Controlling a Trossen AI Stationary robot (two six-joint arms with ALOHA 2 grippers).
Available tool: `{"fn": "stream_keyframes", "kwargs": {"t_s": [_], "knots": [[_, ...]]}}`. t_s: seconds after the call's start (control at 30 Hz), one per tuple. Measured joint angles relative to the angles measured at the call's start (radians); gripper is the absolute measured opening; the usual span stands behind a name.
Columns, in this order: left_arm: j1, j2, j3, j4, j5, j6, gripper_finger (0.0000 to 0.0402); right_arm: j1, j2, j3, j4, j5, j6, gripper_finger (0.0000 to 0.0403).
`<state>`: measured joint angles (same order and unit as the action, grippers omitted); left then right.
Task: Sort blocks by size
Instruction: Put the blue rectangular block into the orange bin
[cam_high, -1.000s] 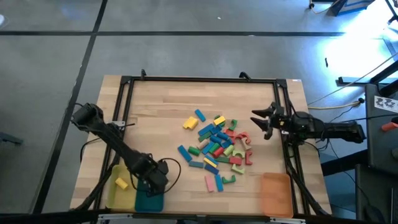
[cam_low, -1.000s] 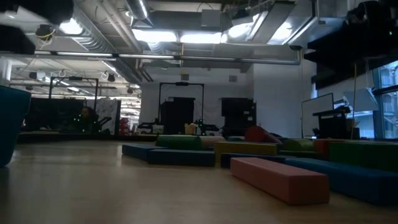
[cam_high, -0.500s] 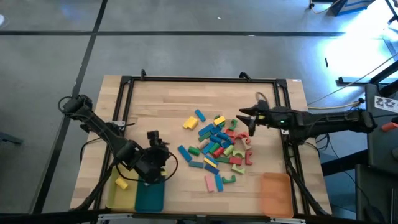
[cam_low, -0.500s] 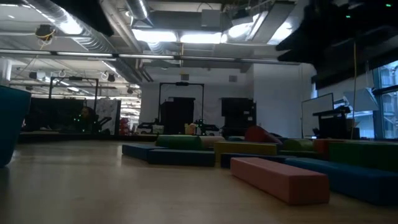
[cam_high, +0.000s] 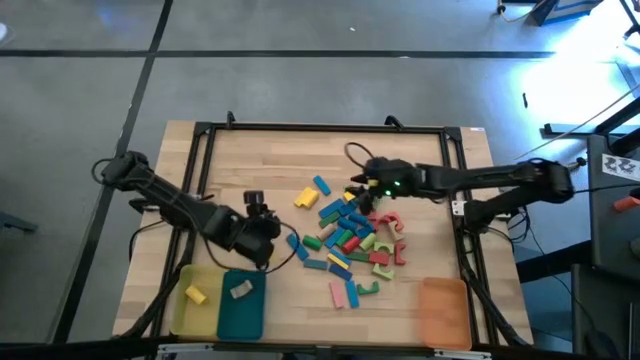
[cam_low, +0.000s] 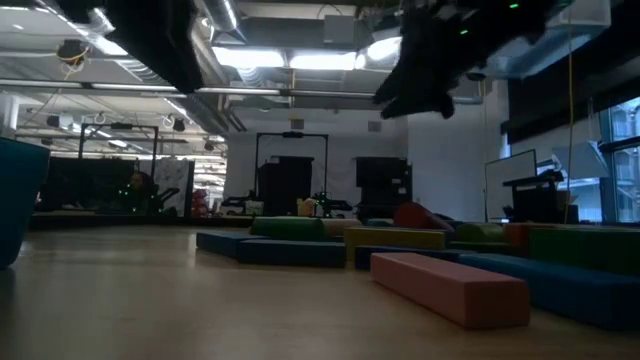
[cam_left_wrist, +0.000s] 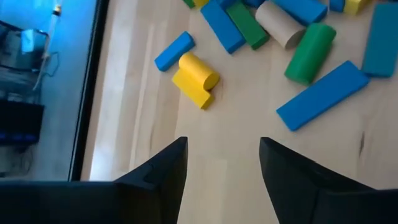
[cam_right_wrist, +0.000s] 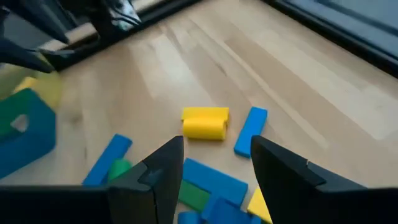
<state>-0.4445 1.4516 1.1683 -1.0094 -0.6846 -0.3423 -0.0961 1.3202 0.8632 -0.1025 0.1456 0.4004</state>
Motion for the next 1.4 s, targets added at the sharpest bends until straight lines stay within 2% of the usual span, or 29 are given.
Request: {"fn": "stream_keyframes", "kwargs": {"t_s": [0.23, 0.43, 0.6, 0.83, 1.1, 1.4], "knots": [[0.136, -0.057, 0.000, 0.021, 0.067, 0.143, 0.0160, -0.067, 0.169, 0.106, -0.032, -0.011, -0.004, 0.0190], [0.252, -0.098, 0.000, 0.087, 0.183, 0.253, 0.0146, -0.102, 0.282, 0.158, -0.026, -0.070, -0.006, 0.0190], [0.355, -0.104, -0.010, 0.219, 0.334, 0.380, 0.0137, -0.110, 0.355, 0.194, -0.026, -0.077, -0.006, 0.0190], [0.484, -0.107, -0.162, 0.488, 0.516, 0.479, 0.0136, -0.107, 0.451, 0.238, -0.023, -0.068, -0.008, 0.0190], [0.560, -0.107, -0.319, 0.682, 0.580, 0.473, 0.0134, -0.107, 0.540, 0.265, -0.027, -0.049, -0.013, 0.0190], [0.572, -0.107, -0.402, 0.798, 0.607, 0.470, 0.0132, -0.106, 0.565, 0.265, -0.008, -0.041, -0.013, 0.0190]]}}
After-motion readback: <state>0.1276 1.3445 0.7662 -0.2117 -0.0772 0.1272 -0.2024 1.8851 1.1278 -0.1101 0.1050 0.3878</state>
